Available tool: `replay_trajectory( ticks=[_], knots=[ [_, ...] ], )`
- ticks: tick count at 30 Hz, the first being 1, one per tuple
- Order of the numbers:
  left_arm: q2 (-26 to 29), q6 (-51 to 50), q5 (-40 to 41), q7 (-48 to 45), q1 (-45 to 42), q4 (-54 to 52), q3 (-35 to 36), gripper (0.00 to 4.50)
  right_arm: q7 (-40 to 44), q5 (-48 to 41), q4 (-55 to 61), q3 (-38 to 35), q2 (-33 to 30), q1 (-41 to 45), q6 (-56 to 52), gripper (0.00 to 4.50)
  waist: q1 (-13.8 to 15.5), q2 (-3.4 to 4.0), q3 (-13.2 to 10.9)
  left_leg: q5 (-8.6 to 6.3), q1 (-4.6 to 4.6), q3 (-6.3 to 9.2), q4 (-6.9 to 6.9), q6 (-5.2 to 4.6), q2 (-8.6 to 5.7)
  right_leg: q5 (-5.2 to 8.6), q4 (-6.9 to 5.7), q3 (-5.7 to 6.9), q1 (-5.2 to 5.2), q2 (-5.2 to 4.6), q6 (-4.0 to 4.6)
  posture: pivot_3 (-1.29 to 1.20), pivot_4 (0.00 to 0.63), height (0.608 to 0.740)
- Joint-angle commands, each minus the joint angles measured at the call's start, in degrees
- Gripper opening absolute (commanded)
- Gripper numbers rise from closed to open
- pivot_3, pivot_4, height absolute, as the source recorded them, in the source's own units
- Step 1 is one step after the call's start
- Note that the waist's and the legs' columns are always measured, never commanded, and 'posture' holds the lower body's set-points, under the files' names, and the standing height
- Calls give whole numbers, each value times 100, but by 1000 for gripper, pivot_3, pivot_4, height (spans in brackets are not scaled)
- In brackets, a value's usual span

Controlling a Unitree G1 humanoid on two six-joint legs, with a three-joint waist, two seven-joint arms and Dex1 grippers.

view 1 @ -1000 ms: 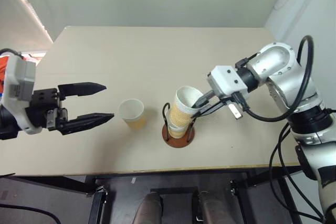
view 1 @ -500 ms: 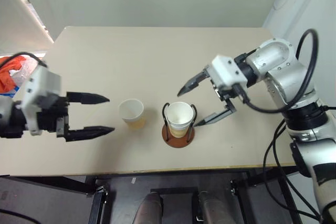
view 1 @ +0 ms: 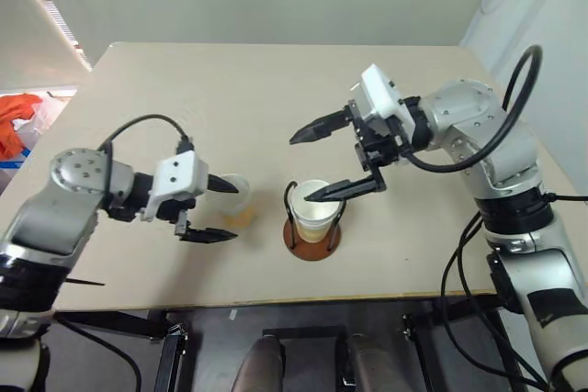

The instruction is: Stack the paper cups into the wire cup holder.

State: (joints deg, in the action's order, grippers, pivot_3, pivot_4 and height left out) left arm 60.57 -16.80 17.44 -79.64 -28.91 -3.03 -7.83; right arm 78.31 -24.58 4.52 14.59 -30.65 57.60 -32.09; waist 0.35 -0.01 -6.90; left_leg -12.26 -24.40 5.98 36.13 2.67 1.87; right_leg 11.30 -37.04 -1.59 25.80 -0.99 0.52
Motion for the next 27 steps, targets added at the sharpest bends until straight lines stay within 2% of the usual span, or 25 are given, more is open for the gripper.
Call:
replay_trajectory(
  ticks=[1,4,13,14,18,21,25,27],
  knots=[
    [-118,222,-327,-183,-223,170,-247,4321,-175,57,197,-90,-101,27,-23,4484,-10,0,0,0,0,0,0,0,0,-2,0,0,1,0,-4,0,150,740],
    [-165,355,-481,-360,-375,363,-372,3601,-181,25,311,-101,-222,-40,-63,4500,-8,0,0,0,-2,0,2,-1,0,-8,2,0,0,0,-14,0,150,740],
    [-387,507,-606,-638,-843,891,-335,287,-194,96,447,-82,-600,-226,-100,4500,1,-1,0,12,-4,0,19,-14,0,-16,0,0,-10,-1,-26,0,150,740],
    [-373,518,-618,-681,-856,904,-339,36,-118,71,475,-88,-693,-279,-104,4500,2,-1,0,12,-5,-1,22,-15,0,-16,1,0,-11,-1,-27,0,150,740],
    [-305,506,-577,-817,-880,874,-262,36,12,-223,475,-493,-1013,-588,-126,4500,5,-1,1,10,-8,-2,27,-19,0,-18,5,-1,-13,-1,-30,0,150,740],
    [-210,500,-362,-1009,-919,805,-70,36,-145,-416,524,-1246,-1313,-1252,143,4500,42,-3,2,9,-16,-1,35,-22,1,-23,7,3,-14,-1,-39,0,150,740],
    [-87,363,120,-1270,-1515,859,131,36,-391,-1199,1071,-2771,-1638,-2597,-125,4500,115,-8,2,7,-25,-1,47,-26,0,-29,12,2,-18,-1,-55,0,150,740],
    [28,397,438,-1286,-2050,1041,-11,36,-552,-1153,1187,-3391,-1792,-3285,56,4500,143,-9,2,7,-32,-2,60,-31,-1,-27,11,1,-18,-1,-61,0,150,740]
  ],
)
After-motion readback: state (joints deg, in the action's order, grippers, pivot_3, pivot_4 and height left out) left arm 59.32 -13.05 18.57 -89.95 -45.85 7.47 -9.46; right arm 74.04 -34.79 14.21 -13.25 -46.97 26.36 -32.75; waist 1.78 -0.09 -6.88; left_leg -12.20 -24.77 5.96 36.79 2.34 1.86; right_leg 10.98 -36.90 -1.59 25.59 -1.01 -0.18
